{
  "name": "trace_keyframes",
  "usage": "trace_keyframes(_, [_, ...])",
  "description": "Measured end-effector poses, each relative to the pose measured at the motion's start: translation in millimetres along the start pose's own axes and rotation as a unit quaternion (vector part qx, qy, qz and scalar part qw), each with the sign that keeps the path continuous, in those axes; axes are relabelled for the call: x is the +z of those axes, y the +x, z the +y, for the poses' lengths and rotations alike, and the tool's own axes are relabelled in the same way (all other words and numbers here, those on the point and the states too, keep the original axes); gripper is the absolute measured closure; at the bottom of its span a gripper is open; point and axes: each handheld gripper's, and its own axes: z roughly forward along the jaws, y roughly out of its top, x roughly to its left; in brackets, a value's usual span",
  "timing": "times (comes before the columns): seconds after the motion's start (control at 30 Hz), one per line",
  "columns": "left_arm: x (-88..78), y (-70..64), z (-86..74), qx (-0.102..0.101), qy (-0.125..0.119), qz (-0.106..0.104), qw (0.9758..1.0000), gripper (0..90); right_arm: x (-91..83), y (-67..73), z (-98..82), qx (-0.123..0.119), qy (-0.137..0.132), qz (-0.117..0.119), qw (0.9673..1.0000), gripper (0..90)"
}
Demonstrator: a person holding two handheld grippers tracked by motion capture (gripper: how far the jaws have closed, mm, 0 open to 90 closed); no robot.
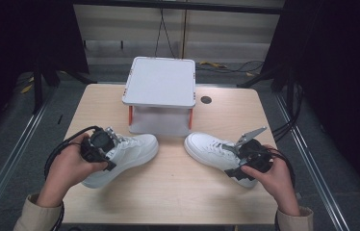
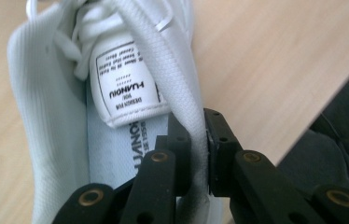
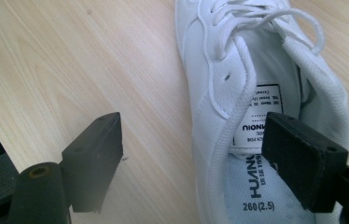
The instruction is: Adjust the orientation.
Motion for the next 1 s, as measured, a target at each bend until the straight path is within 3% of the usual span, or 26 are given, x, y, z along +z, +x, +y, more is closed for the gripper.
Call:
trace_keyframes(0.1, [-5.3,4.0,12.7,-0.006,-0.01,0.021,0.9997,82.8,-0.5,-0.4,-0.1,0.001,-0.002,-0.002,1.0,20.1])
trace_keyframes(0.2, [-2.6,7.7,26.6,-0.021,-0.028,0.028,0.999,82.7,-0.1,-0.3,0.0,0.0,-0.001,-0.002,1.0,20.1])
trace_keyframes(0.33, [16.8,10.3,41.1,-0.041,-0.047,0.039,0.9973,82.0,-0.7,-0.2,-0.1,-0.001,-0.002,-0.002,1.0,20.1])
trace_keyframes(0.4, [31.7,6.5,45.2,-0.041,-0.033,0.045,0.9976,81.9,-1.5,-0.4,-0.8,0.0,-0.002,-0.001,1.0,20.1])
trace_keyframes(0.47, [45.5,3.4,44.1,-0.039,-0.024,0.036,0.9983,81.8,-2.6,-1.1,-1.4,0.0,-0.005,-0.003,1.0,20.1])
trace_keyframes(0.53, [52.4,0.7,37.6,-0.041,-0.046,0.041,0.9973,81.0,-3.7,-1.5,-1.7,0.001,-0.006,-0.003,1.0,20.1])
trace_keyframes(0.63, [61.5,-1.4,29.3,-0.033,-0.03,0.032,0.9985,80.8,-2.9,-1.1,-0.9,-0.001,-0.006,-0.003,1.0,20.1])
trace_keyframes(0.83, [83.5,-2.0,20.1,-0.039,-0.009,-0.014,0.9991,78.3,-1.4,4.2,6.1,-0.008,-0.005,0.005,0.9999,20.8])
trace_keyframes(0.9, [90.6,-3.0,18.7,-0.025,-0.002,-0.02,0.9995,76.8,-0.9,4.0,10.6,-0.01,-0.011,0.006,0.9999,21.3])
trace_keyframes(1.0, [86.7,-3.4,17.9,-0.026,-0.016,-0.018,0.9994,74.2,1.3,1.1,20.0,-0.007,-0.016,0.015,0.9997,23.5])
